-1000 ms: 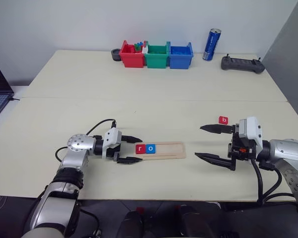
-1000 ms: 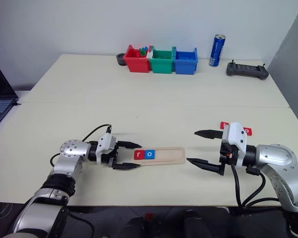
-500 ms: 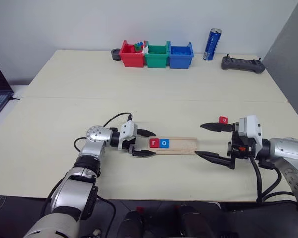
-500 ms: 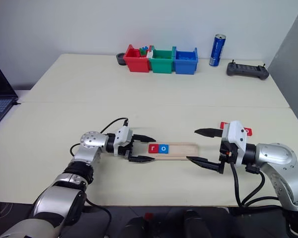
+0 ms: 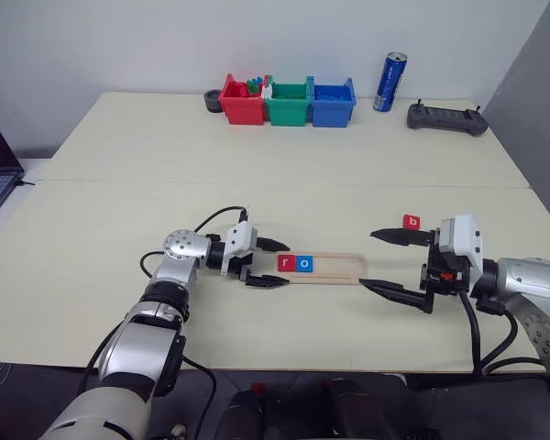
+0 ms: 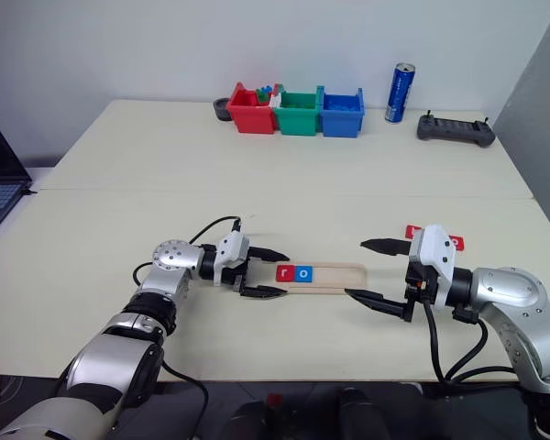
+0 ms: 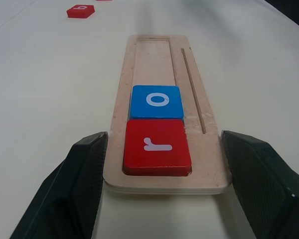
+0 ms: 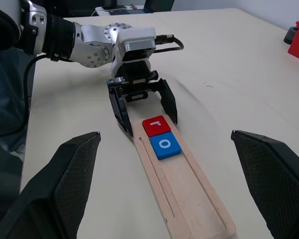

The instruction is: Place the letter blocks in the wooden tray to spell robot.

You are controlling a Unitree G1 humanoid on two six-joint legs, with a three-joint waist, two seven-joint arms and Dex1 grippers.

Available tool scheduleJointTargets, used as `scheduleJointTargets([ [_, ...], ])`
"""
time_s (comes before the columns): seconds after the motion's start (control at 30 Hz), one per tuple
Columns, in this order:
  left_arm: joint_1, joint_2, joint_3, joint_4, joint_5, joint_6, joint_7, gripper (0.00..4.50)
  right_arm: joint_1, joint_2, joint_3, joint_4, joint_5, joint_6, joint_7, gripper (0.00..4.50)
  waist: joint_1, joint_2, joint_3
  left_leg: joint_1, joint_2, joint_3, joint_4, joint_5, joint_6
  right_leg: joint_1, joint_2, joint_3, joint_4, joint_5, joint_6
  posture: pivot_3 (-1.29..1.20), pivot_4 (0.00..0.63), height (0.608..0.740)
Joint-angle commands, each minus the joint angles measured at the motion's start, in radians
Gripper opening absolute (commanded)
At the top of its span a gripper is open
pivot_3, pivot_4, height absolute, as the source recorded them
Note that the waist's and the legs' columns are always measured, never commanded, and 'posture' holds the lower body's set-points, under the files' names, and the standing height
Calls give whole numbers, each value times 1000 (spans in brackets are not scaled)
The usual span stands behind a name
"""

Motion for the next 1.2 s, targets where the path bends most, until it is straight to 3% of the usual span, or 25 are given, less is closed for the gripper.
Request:
scheduleJointTargets([
  [0.03,-15,2,13,-8,1,-16,-7,3321,-13,-1,-8,-12,0,-15,2,4500,0,0,0,0,0,0,0,0,0,0,0,0,0,0,0,0,150,740],
  [0.17,-19,0,14,-1,4,-11,0,3321,-10,3,-6,-13,-3,-15,2,4500,-1,0,0,0,0,0,0,0,0,0,0,0,0,0,0,0,150,740],
  [0.23,-22,0,14,3,8,-8,4,4042,-11,4,-7,-10,-4,-15,2,4500,-1,0,0,0,0,0,0,0,0,0,0,0,0,0,0,0,150,740],
  [0.3,-25,0,16,6,12,-7,8,4487,-12,5,-8,-8,-5,-16,1,4500,-1,0,0,0,0,0,0,0,0,0,0,0,0,0,0,0,150,740],
  [0.7,-43,65,61,-82,-42,77,-19,4487,20,6,-22,-25,-4,-17,-6,4500,-3,0,0,0,0,-1,0,0,0,0,0,-1,0,0,0,0,150,740],
  [0.93,103,221,66,-612,-207,450,-59,4487,162,-11,-117,-101,34,27,-44,4500,-3,0,0,0,1,-2,-1,0,0,0,0,-2,0,-1,-1,0,150,740],
  [1.07,249,220,73,-961,-287,667,88,4487,236,28,-201,-101,-10,50,-179,4500,-1,0,0,0,1,-3,0,0,0,1,-1,-2,1,-1,-1,0,150,740],
  [1.2,370,190,59,-1150,-319,773,209,4487,274,88,-252,-123,-74,68,-345,4500,4,0,0,0,1,-3,0,0,0,1,-1,-2,1,-1,-1,0,150,740],
])
